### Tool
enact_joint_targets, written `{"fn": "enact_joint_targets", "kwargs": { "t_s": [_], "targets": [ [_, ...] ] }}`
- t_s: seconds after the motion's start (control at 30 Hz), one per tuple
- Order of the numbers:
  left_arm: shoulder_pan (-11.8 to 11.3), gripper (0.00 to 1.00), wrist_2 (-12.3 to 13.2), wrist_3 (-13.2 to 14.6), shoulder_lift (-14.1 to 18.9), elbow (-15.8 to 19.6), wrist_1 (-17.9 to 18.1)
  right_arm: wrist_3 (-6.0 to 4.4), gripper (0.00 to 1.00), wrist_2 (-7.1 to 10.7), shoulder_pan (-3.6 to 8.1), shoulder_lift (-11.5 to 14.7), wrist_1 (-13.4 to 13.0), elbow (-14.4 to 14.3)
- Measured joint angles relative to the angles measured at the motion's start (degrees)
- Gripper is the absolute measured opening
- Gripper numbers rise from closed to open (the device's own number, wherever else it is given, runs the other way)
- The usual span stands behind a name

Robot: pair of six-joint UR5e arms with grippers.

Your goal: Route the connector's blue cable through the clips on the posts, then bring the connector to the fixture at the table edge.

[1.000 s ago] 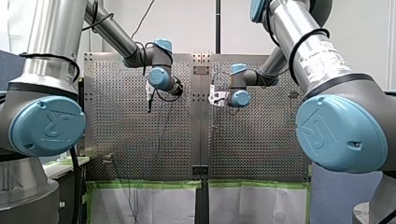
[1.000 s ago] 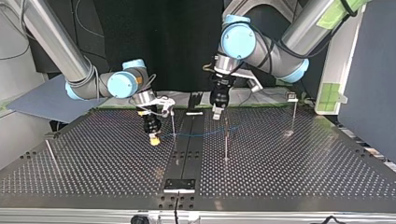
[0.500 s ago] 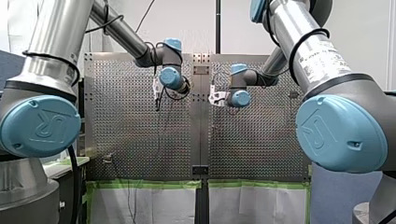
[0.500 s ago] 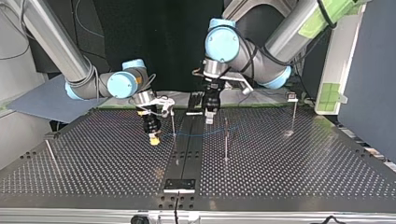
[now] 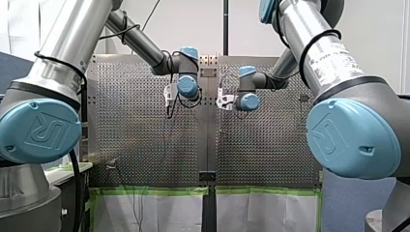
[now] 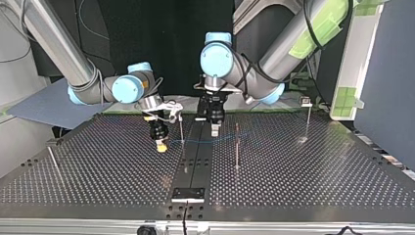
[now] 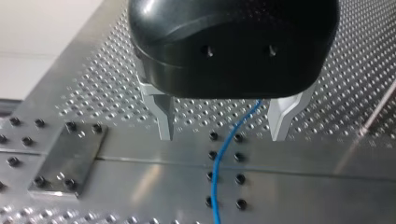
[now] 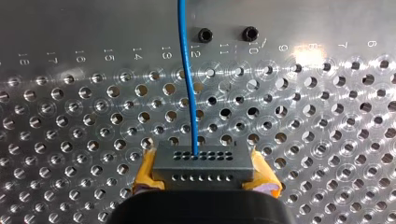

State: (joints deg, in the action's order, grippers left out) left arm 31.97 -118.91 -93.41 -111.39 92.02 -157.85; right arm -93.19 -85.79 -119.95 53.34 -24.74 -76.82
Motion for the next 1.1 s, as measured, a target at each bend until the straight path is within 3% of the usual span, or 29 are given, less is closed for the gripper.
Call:
{"fn": "enact_joint_targets", "kwargs": {
  "t_s": [0.33,0.77,1.1],
  "targets": [
    [-1.19,1.0,-1.76,0.11,-3.83,-0.44,0.15,0.05,0.01,0.0,0.13,-0.01,0.08,-0.01],
    [-0.16,1.0,-1.6,1.7,-4.12,-0.46,2.91,0.09,0.01,0.0,0.13,-0.02,0.6,0.0],
    [0.03,1.0,-4.8,2.07,-4.13,-0.47,3.49,0.1,0.01,0.0,0.2,-0.02,0.71,0.02]
  ]
}}
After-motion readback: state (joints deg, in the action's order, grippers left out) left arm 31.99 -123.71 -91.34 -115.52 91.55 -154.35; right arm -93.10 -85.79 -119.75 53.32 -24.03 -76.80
